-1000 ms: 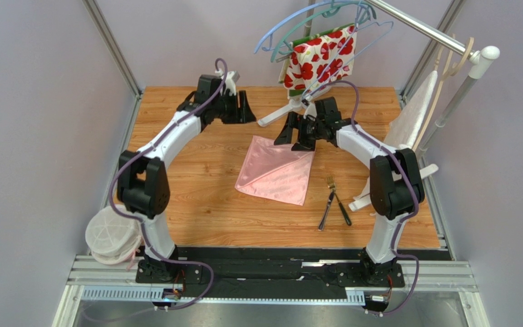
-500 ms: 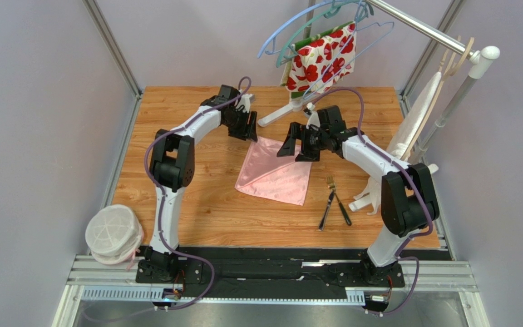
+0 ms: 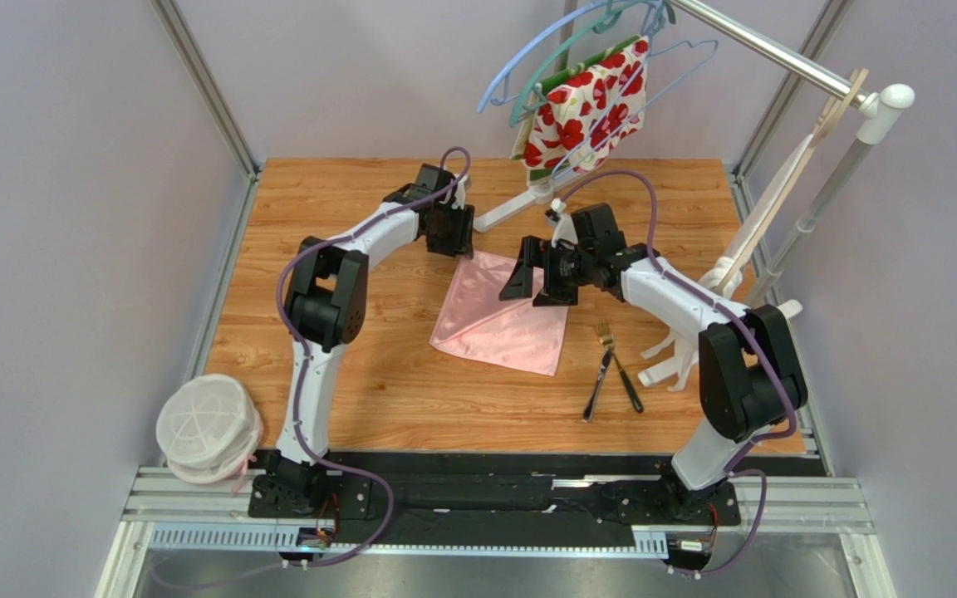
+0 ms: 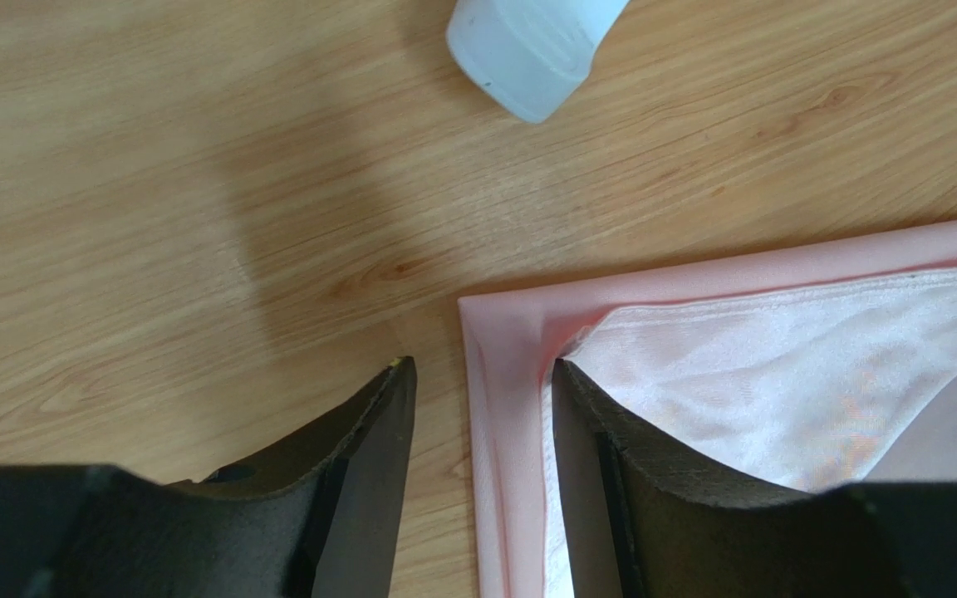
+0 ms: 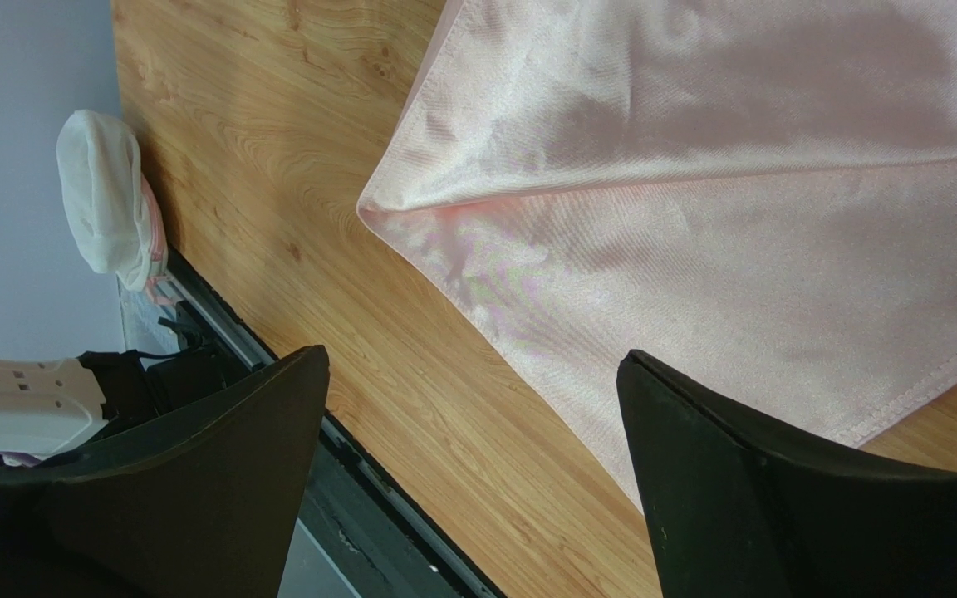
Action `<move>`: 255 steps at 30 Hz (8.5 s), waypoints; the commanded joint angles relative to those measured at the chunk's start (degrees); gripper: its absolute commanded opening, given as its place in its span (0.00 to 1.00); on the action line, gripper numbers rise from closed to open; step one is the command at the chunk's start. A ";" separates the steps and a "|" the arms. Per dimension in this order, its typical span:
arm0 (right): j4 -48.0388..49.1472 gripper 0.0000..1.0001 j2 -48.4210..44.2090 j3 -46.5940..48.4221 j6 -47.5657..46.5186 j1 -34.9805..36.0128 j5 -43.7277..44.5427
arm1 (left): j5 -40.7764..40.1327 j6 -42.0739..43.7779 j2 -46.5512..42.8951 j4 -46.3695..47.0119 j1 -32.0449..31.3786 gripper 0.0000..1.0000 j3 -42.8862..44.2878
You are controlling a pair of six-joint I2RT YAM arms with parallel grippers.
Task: Fold the napkin into a case and place the utensils inside
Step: Pick up the upper triangle-folded napkin from the center of the board, then turn over the upper triangle folded napkin at the center of the board, then move the lower triangle-folded napkin to the center of the board.
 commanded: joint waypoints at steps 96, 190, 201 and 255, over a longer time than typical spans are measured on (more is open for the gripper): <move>-7.38 0.63 6.38 0.14 -2.07 50.89 51.92 | -14.78 -45.17 -31.43 7.46 -10.30 0.00 -50.29; 24.56 0.77 -5.56 -26.76 8.05 16.45 4.89 | -2.49 -14.85 -29.23 16.62 -5.55 0.78 -27.88; 18.47 0.68 1.97 -10.71 6.98 5.45 2.35 | -1.85 -16.52 -47.07 15.37 -7.04 0.44 -46.92; 1.58 0.14 1.02 -7.30 2.59 18.19 18.69 | -1.85 -16.43 -40.76 16.47 -2.21 0.01 -51.43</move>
